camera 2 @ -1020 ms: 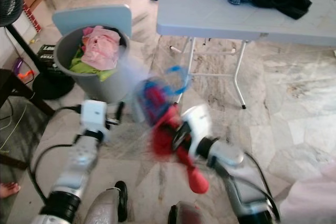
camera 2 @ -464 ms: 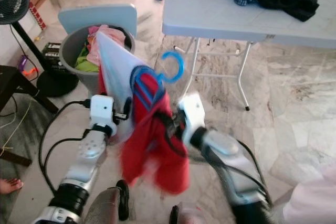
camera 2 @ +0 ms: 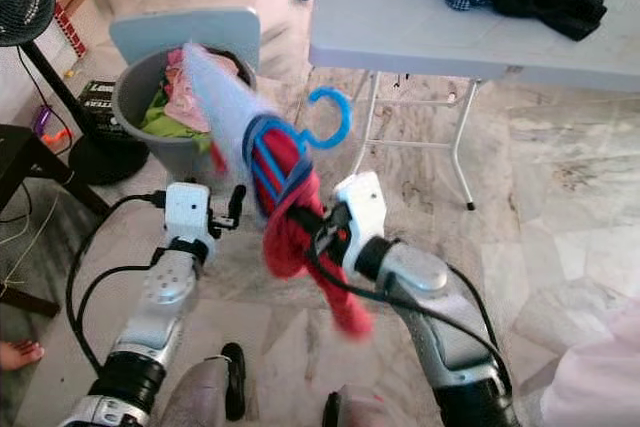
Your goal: Hang hanger
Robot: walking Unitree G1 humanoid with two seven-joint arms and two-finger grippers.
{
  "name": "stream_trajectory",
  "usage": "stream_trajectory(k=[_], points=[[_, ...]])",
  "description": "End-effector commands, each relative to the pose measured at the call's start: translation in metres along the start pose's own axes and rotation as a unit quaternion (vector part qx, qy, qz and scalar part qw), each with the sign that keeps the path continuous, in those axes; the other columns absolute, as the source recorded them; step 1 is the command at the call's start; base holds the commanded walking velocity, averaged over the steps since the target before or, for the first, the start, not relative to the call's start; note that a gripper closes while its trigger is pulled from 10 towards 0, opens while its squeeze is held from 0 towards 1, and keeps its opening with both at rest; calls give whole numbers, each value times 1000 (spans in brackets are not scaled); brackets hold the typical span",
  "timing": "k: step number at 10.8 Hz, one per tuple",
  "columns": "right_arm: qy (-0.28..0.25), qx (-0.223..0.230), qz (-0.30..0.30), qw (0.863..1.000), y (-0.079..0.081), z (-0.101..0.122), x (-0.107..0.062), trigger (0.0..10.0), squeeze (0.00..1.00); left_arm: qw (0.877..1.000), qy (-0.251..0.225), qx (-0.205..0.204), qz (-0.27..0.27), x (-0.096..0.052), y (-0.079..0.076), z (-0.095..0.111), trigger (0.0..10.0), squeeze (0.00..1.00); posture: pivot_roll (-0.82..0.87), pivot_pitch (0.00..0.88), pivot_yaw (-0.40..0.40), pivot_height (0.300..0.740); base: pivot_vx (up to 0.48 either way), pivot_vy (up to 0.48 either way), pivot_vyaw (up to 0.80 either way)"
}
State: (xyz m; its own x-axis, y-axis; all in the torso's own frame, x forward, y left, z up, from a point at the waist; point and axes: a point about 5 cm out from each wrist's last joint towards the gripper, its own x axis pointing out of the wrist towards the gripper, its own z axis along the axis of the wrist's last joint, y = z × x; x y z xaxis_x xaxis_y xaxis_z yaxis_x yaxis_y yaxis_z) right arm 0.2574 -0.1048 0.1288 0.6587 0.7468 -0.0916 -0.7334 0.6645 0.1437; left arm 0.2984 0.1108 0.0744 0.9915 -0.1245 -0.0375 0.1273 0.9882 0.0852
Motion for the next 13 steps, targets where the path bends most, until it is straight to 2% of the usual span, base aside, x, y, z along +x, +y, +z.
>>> stream_trajectory(k=[1, 3, 5, 7, 8, 11, 12, 13], points=[[-6, -7, 13, 1000, 5, 3, 0, 10000, 0, 1000, -11, -2, -12, 2, -4, 5, 10000, 0, -34, 173, -61, 740, 0, 0, 0], [-4, -1, 22, 1000, 10, 1, 2, 10000, 0, 1000, -17, -5, -16, 3, -5, 9, 10000, 0, -35, 174, -61, 740, 0, 0, 0], [-27, -29, -35, 999, -1, 4, 11, 10000, 0, 998, -11, -29, -52, 4, -16, 11, 10000, 0, -36, 173, -60, 740, 0, 0, 0], [-52, -17, -54, 997, -5, 12, 20, 10000, 0, 997, -13, -30, -68, 3, -22, 12, 10000, 0, -30, 171, -60, 740, 0, 0, 0], [-49, -18, -43, 998, -4, 12, 21, 10000, 0, 997, -13, -31, -69, 3, -23, 12, 10000, 0, -30, 171, -60, 740, 0, 0, 0], [-40, -3, -9, 999, 3, 9, 14, 10000, 0, 997, -15, -30, -68, 4, -21, 14, 10000, 0, -32, 177, -60, 740, 0, 0, 0], [-18, 9, 62, 998, 14, 9, -4, 10000, 0, 998, -14, -19, -52, 8, -13, 14, 10000, 0, -32, 178, -61, 740, 0, 0, 0], [-3, 10, 79, 997, 14, 8, -16, 10000, 0, 999, -13, -14, -35, 12, -3, 15, 10000, 0, -37, 177, -60, 740, 0, 0, 0]])
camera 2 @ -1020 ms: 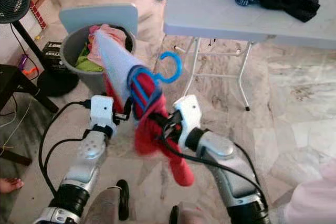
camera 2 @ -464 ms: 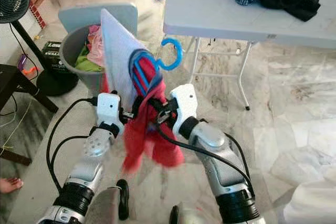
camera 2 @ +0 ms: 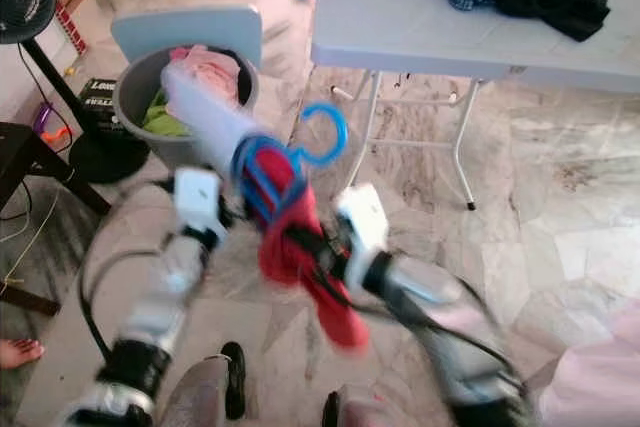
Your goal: Hang hanger
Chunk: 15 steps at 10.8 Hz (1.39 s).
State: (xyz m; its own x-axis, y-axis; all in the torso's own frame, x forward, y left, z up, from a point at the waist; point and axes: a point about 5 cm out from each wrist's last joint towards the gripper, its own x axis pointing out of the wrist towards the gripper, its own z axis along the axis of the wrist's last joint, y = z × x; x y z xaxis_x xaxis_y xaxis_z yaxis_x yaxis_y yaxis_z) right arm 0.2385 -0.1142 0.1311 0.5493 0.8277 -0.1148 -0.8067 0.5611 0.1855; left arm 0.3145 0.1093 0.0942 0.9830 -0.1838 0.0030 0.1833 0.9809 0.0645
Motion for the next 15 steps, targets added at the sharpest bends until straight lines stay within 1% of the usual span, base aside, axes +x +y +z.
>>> stream_trajectory(k=[1, 2, 3, 4, 5, 6, 8, 9, 10, 11, 12, 13, 14, 15], points=[[-19, 1, 20, 1000, 5, 10, -4, 10000, 0, 1000, 9, 1, 12, 0, 4, -4, 10000, 0, -40, 175, -60, 740, 0, 0, 0], [-9, 0, 36, 999, 8, 12, -9, 10000, 0, 999, 9, 7, 31, 5, 16, -3, 10000, 0, -44, 172, -58, 740, 0, 0, 0], [-1, -2, 42, 999, 9, 11, -11, 10000, 0, 999, 8, 9, 36, 6, 19, -1, 10000, 0, -44, 172, -58, 740, 0, 0, 0], [23, -7, 38, 999, 5, 5, -17, 10000, 0, 999, 4, 14, 46, 7, 24, 1, 10000, 0, -39, 169, -55, 740, 0, 0, 0], [83, -33, -4, 996, -14, -13, -31, 10000, 0, 998, -1, 18, 53, 6, 30, 2, 10000, 0, -36, 172, -56, 740, 0, 0, 0], [146, -68, -44, 986, -34, -30, -49, 10000, 0, 998, 1, 20, 56, 2, 36, 0, 10000, 0, -36, 172, -56, 740, 0, 0, 0], [190, -106, -99, 971, -59, -36, -72, 10000, 0, 997, 0, 25, 71, -2, 48, 0, 10000, 0, -34, 176, -59, 740, 0, 0, 0], [209, -125, -114, 963, -66, -40, -79, 10000, 0, 997, -1, 25, 72, -3, 50, 1, 10000, 0, -33, 177, -57, 740, 0, 0, 0], [219, -136, -106, 960, -69, -42, -87, 10000, 0, 996, -5, 29, 79, -3, 55, 3, 10000, 0, -33, 177, -57, 740, 0, 0, 0], [213, -134, -54, 966, -59, -39, -99, 10000, 0, 995, -9, 29, 94, -3, 63, 5, 10000, 0, -37, 178, -56, 740, 0, 0, 0], [221, -129, -38, 966, -55, -36, -116, 10000, 0, 994, -10, 22, 103, -3, 68, 8, 10000, 0, -46, 181, -62, 740, 0, 0, 0], [222, -117, -35, 967, -54, -33, -133, 10000, 0, 994, -9, 21, 106, -3, 71, 7, 10000, 0, -56, 183, -61, 740, 0, 0, 0], [218, -113, -36, 969, -54, -28, -142, 10000, 0, 994, -2, 10, 112, -3, 73, 5, 10000, 0, -67, 184, -58, 740, 0, 0, 0], [183, -93, -29, 978, -50, -8, -153, 10000, 0, 993, 14, -15, 119, -3, 76, 0, 10000, 0, -81, 182, -53, 740, 0, 0, 0]])
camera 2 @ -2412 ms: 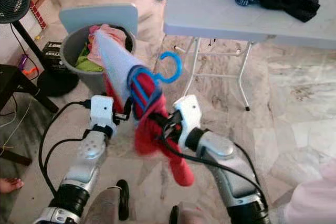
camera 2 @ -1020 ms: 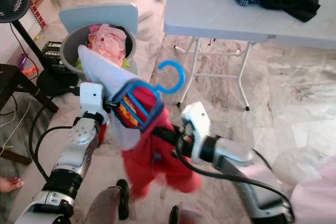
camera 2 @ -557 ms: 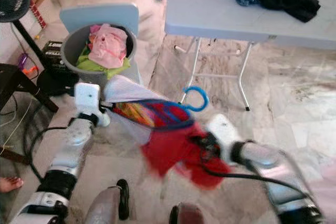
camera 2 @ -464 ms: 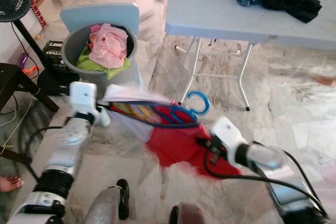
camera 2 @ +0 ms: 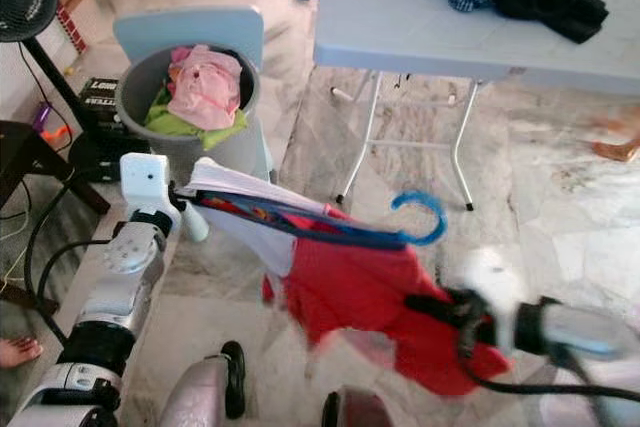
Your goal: Hang hanger
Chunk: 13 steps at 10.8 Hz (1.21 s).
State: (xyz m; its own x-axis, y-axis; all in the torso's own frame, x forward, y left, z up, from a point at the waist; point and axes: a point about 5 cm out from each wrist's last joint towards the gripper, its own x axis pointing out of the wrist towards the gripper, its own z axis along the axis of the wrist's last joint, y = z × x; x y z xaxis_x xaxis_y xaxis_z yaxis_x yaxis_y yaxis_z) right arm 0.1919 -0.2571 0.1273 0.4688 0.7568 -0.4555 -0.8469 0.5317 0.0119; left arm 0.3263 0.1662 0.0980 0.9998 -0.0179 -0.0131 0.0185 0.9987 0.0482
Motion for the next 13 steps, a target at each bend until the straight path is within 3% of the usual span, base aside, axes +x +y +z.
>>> stream_trajectory(k=[1, 4, 7, 8, 10, 11, 12, 13], points=[[-4, -1, -5, 1000, -4, 8, -17, 10000, 0, 999, 10, -19, 40, 0, 19, -1, 10000, 0, -85, 182, -51, 740, 0, 0, 0], [105, -74, 91, 988, 18, -6, -22, 10000, 0, 997, 9, -51, 49, 7, 22, 6, 10000, 0, -84, 178, -50, 740, 0, 0, 0], [53, -86, 99, 990, 21, 18, -14, 10000, 0, 996, 40, -67, 44, 3, 20, -6, 10000, 0, -79, 178, -48, 740, 0, 0, 0], [11, -111, 62, 992, 12, 36, -8, 10000, 0, 996, 50, -71, 20, 1, 7, -11, 10000, 0, -81, 179, -46, 740, 0, 0, 0], [58, -157, 38, 985, 7, 19, 0, 10000, 0, 996, 48, -79, 15, 2, 2, -8, 10000, 0, -79, 178, -48, 740, 0, 0, 0], [49, -180, 10, 982, 3, 18, 11, 10000, 0, 995, 47, -82, 12, 3, 0, -7, 10000, 0, -75, 178, -48, 740, 0, 0, 0], [26, -168, -2, 986, 1, 25, 17, 10000, 0, 994, 50, -91, 17, 2, 1, -7, 10000, 0, -77, 179, -48, 740, 0, 0, 0], [67, -170, 25, 983, 3, 15, 12, 10000, 0, 994, 47, -100, 20, 4, 3, -4, 10000, 0, -77, 180, -51, 740, 0, 0, 0]])
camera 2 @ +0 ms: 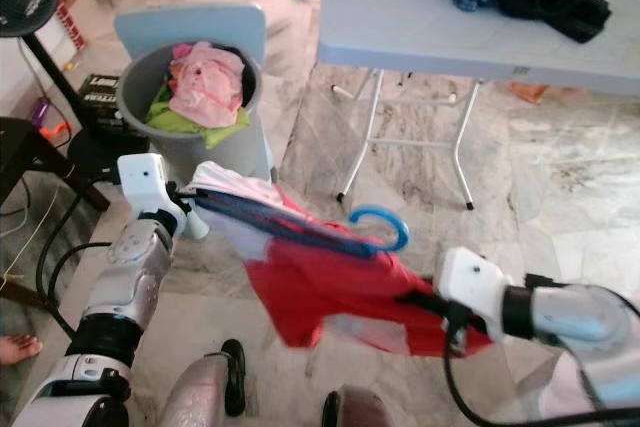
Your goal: Hang hanger
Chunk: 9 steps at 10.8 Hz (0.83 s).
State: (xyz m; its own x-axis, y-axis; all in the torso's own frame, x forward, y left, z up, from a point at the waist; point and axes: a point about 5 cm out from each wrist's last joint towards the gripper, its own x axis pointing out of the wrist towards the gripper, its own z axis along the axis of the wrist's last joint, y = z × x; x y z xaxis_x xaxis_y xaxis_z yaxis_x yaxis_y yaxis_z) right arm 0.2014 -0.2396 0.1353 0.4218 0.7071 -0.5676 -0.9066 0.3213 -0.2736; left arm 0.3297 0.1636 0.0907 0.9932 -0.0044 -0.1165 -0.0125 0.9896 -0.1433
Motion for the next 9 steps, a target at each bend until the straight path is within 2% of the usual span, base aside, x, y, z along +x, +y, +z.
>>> stream_trajectory(k=[1, 3, 4, 6, 8, 9], points=[[25, -20, -4, 999, -1, -8, -1, 10000, 0, 1000, -6, -4, 12, 1, 6, 5, 10000, 0, -77, 180, -51, 740, 0, 0, 0], [-13, -22, -58, 998, -17, 1, 4, 10000, 0, 1000, -2, -8, 12, 0, 3, 3, 10000, 0, -79, 179, -53, 740, 0, 0, 0], [-22, -23, -68, 997, -20, 5, 4, 10000, 0, 1000, 3, -8, 11, -1, 2, 0, 10000, 0, -78, 179, -53, 740, 0, 0, 0], [-26, -57, -130, 990, -35, 7, 8, 10000, 0, 1000, 7, -9, 11, -2, 0, -1, 10000, 0, -80, 180, -54, 740, 0, 0, 0], [-57, -33, -113, 991, -31, 13, 11, 10000, 0, 1000, 10, -11, 15, -1, 2, -2, 10000, 0, -78, 179, -54, 740, 0, 0, 0], [-47, -36, -105, 993, -31, 11, 6, 10000, 0, 1000, 13, -19, 17, -1, 3, -2, 10000, 0, -78, 181, -53, 740, 0, 0, 0]])
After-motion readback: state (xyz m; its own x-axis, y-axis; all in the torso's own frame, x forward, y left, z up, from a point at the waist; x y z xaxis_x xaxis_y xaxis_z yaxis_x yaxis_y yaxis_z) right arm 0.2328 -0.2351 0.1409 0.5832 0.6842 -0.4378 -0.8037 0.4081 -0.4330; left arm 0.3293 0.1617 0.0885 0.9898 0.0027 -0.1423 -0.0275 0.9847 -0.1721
